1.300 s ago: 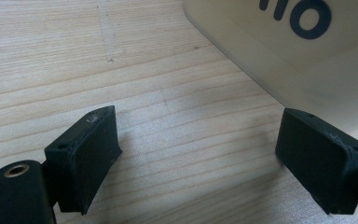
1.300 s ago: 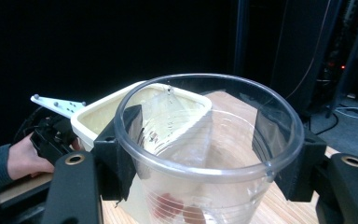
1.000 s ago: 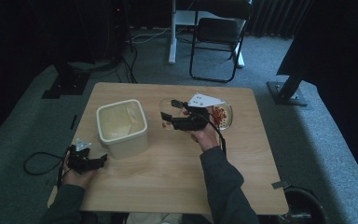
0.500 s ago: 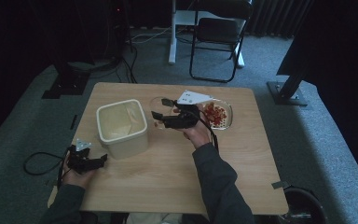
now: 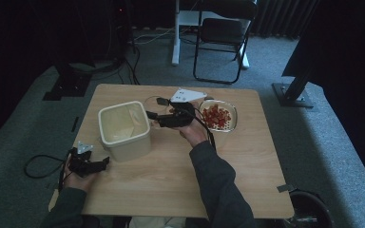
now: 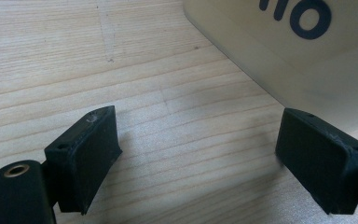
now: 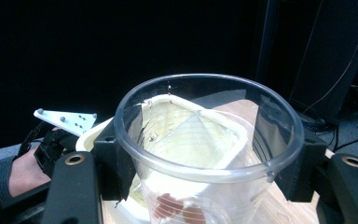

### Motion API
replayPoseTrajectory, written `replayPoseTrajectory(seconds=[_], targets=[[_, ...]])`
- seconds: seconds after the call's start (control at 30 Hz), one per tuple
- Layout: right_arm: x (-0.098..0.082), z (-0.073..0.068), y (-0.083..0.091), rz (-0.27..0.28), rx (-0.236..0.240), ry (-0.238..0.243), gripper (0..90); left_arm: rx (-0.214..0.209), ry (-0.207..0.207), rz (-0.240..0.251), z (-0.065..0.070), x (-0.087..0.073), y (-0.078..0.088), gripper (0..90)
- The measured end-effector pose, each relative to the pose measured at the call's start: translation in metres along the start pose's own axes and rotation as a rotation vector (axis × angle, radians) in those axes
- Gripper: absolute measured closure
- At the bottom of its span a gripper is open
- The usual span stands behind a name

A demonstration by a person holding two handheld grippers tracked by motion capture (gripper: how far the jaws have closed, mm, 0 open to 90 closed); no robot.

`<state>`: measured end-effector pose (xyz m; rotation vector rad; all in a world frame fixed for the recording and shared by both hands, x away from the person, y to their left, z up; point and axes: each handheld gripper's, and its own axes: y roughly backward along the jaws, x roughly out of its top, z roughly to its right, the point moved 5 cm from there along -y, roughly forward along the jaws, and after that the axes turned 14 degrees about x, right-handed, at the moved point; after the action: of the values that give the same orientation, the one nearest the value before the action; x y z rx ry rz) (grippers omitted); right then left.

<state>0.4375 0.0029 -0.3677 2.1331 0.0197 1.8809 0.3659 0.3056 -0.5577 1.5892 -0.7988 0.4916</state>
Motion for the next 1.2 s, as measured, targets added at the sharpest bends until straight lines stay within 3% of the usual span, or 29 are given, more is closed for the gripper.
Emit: replayPoseTrajectory(seconds=[0.77, 1.2], targets=[[0.027, 0.005, -0.032, -0.005, 0.040, 0.012, 33.1, 0.003, 0.003, 0.001, 0.000, 0.001, -0.001, 13.5], [0.038, -0.001, -0.059, -0.006, 0.086, 0.022, 32.8, 0.002, 0.002, 0.000, 0.000, 0.001, -0.001, 13.6]])
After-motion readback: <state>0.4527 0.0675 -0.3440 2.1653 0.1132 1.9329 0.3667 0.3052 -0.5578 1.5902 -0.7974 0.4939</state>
